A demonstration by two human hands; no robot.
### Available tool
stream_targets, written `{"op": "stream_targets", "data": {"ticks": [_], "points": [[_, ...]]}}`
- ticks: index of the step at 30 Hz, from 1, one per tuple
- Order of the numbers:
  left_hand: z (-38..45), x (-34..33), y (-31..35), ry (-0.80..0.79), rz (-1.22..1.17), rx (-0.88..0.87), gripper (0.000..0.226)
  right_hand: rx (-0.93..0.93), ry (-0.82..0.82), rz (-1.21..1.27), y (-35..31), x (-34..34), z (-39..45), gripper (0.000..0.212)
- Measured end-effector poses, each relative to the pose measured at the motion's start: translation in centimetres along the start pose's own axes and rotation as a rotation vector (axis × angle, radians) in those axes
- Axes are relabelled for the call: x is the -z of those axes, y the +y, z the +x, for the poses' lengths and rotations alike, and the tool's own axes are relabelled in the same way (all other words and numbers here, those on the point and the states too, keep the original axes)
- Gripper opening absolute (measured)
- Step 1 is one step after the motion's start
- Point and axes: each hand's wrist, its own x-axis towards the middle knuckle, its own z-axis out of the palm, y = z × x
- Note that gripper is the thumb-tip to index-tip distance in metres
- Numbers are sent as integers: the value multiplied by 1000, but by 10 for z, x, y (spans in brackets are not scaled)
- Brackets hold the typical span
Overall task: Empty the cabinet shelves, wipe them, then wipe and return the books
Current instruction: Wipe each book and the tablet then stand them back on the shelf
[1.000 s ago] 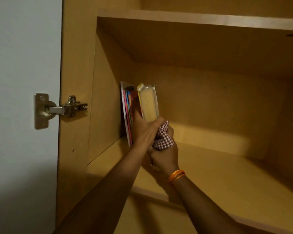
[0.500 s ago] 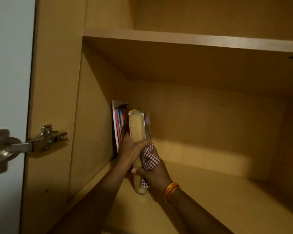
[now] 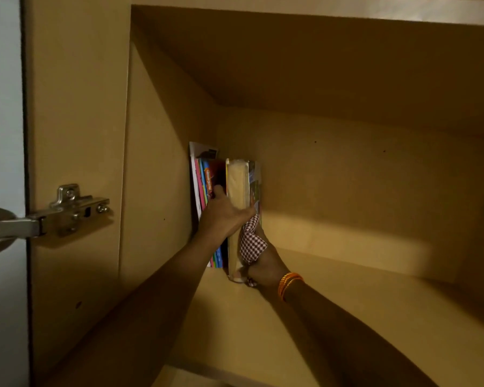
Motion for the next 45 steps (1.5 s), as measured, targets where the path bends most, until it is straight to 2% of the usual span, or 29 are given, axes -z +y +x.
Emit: {"op": "stream_targets", "data": {"ticks": [4,17,19,22,28,36,40,45], "points": [[1,-7,4,72,157,-32,90,40,33,15,2,-3,9,125],[12,-3,-7,118,372,-18,103,-20,-36,33,-3,-1,17,123],[7,-2,-12,132,332,-46,98,1,-29,37,-2,-2,17,123],[0,8,-27,187,307,-109,74,-8,4,70,2,-6,16,122],[-1,15,-44,329,535,-126,73,13,37,148,10,-8,16,117],[6,-3,-50,184,232,-65,93,-10,44,129,13,-9,18,118],[6,-4,-48,203,208,-72,96,-29,46,170,10,-9,14,116],[-4,4,-47,250,105,-105,111,-6,57,136,8,-14,17,118]]}}
